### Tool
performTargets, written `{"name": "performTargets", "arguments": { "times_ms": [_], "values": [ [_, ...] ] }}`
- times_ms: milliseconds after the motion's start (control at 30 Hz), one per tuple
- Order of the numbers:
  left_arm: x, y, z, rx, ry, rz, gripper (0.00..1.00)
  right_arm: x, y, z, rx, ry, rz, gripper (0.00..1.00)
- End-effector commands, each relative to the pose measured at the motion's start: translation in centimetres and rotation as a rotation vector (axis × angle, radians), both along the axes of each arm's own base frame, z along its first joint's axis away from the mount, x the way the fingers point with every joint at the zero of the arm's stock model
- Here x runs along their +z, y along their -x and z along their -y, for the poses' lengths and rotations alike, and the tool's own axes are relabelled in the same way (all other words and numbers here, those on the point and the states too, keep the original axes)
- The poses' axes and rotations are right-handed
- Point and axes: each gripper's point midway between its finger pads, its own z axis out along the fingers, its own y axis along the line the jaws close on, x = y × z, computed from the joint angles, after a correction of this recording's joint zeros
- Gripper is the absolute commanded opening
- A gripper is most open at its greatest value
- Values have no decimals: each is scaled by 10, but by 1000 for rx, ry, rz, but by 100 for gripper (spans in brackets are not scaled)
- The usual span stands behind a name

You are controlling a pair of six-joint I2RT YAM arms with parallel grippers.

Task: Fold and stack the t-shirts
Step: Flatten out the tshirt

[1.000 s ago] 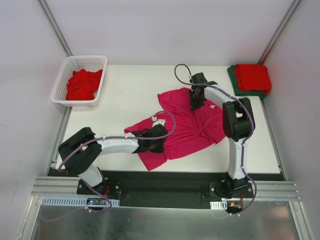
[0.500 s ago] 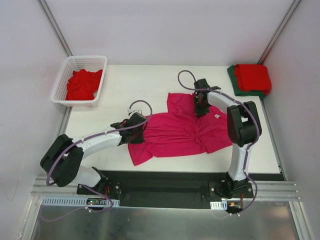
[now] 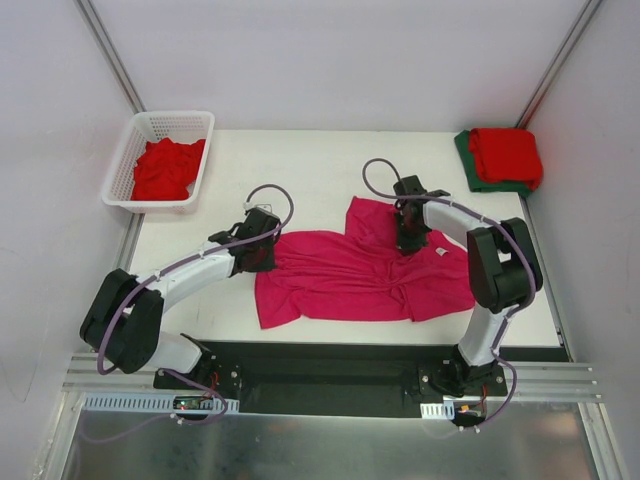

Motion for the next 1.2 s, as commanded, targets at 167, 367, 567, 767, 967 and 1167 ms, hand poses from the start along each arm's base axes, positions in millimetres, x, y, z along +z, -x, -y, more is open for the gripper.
{"name": "performTargets", "arguments": {
  "times_ms": [167, 367, 567, 767, 967, 1167],
  "values": [
    [41, -11, 6, -56, 54, 125, 0, 74, -30, -11, 71, -15, 255, 1],
    [48, -1, 3, -41, 105, 169, 0, 115, -75, -36, 159, -82, 416, 11],
    [45, 10, 4, -37, 146, 167, 0, 104, -117, -79, 297, -185, 411, 62],
    [44, 14, 4, -34, 154, 172, 0, 85, -145, -110, 426, -264, 381, 71],
    [36, 18, 3, -28, 155, 159, 0, 65, -149, -134, 508, -363, 325, 71],
    [30, 20, 2, -29, 155, 150, 0, 60, -150, -143, 545, -401, 323, 71]
  ]
}}
